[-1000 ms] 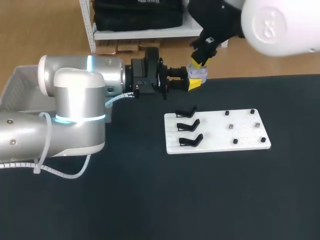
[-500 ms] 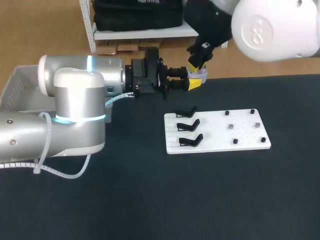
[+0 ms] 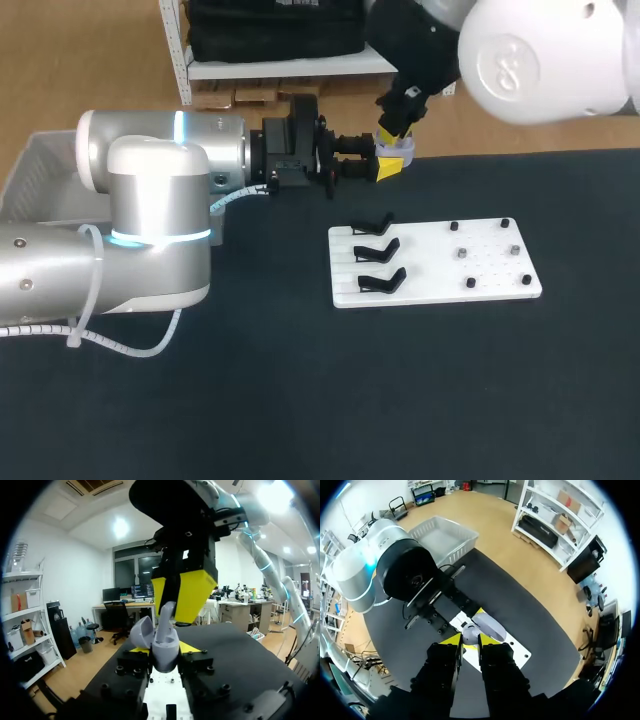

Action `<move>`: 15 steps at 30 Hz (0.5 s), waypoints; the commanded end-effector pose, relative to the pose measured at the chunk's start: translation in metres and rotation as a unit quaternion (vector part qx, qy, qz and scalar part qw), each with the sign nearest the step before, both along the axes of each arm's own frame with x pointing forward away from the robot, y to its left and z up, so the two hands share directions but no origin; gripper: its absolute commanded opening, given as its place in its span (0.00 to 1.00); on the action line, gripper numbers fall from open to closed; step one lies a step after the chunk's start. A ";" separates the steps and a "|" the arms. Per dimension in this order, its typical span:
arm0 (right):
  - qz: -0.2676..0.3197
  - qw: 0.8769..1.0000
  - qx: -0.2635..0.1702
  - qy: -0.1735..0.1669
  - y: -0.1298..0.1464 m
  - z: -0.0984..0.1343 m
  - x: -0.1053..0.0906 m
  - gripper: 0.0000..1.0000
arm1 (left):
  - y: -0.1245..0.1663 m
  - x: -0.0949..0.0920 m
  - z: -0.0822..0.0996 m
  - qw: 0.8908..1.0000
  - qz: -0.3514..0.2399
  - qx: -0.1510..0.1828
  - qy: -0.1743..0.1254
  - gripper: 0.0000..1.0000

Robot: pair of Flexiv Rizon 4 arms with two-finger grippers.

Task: Pick up each earbud case from the left stands, insert the matching earbuds, close the lid, and place the case in the box.

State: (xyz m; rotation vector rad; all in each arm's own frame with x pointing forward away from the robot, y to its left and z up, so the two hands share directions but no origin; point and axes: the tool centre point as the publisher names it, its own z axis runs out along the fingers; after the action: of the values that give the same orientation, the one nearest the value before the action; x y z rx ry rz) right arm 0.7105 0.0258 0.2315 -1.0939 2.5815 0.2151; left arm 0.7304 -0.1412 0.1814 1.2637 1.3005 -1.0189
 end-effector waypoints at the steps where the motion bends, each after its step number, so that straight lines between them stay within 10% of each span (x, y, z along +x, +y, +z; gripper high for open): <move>1: 0.000 1.000 -0.002 0.001 0.001 -0.002 0.002 0.00 | 0.000 -0.001 -0.002 1.000 0.003 -0.004 -0.003 0.00; 15: 0.005 1.000 -0.012 0.001 0.002 -0.007 0.002 0.00 | 0.000 -0.001 -0.002 1.000 0.003 -0.004 -0.003 0.00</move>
State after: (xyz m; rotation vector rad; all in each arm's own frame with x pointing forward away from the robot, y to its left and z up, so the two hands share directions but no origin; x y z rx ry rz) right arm 0.7114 0.0262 0.2248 -1.1137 2.5856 0.1930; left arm 0.7304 -0.1413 0.1814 1.2637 1.3005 -1.0189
